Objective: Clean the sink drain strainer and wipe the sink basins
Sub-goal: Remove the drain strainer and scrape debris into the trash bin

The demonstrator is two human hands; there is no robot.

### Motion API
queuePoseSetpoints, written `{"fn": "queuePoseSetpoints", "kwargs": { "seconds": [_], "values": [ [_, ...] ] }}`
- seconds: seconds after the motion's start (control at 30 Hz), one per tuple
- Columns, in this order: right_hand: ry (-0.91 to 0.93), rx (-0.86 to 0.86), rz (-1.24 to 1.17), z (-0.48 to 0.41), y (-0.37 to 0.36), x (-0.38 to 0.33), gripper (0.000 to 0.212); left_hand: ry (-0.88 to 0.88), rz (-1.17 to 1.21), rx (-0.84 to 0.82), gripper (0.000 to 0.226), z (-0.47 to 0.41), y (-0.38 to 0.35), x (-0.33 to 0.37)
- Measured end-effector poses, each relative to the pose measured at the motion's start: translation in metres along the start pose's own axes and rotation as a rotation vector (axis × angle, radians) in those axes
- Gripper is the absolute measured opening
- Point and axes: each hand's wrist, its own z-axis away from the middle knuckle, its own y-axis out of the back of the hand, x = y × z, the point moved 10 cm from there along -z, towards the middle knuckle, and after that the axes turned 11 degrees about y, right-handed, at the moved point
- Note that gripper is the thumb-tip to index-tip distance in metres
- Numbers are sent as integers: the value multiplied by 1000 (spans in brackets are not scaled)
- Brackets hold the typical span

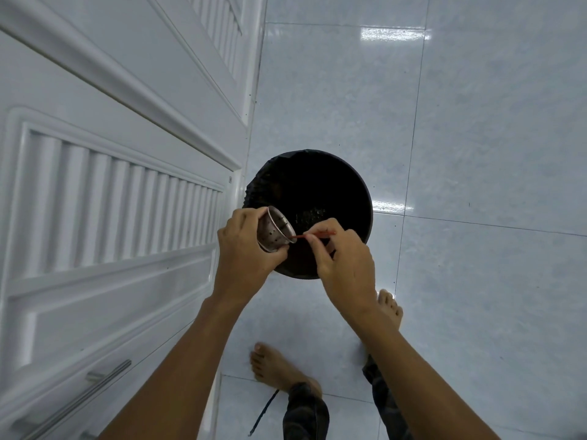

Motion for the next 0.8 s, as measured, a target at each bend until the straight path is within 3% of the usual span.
{"fn": "queuePoseSetpoints", "kwargs": {
  "seconds": [0.1,0.17,0.27,0.4,0.53,0.67,0.8],
  "values": [
    [-126,99,-155,7,3,22,14,33,-33,-14,76,2,-5,-6],
    [-99,104,-254,13,-3,20,9,56,-32,-33,76,2,-10,-9],
    [-94,48,-226,23,-11,23,9,18,-48,-75,77,6,-18,-4],
    [-164,177,-234,22,7,39,10,57,-54,-75,79,8,-17,-6],
    [-99,81,-310,18,-9,23,8,47,-77,-94,80,4,-20,-1],
    [-183,218,-208,10,10,44,11,82,-91,-97,79,0,-19,-4],
    [-74,33,-270,7,-17,28,8,90,-110,-125,77,-3,-25,-4]
  ]
}}
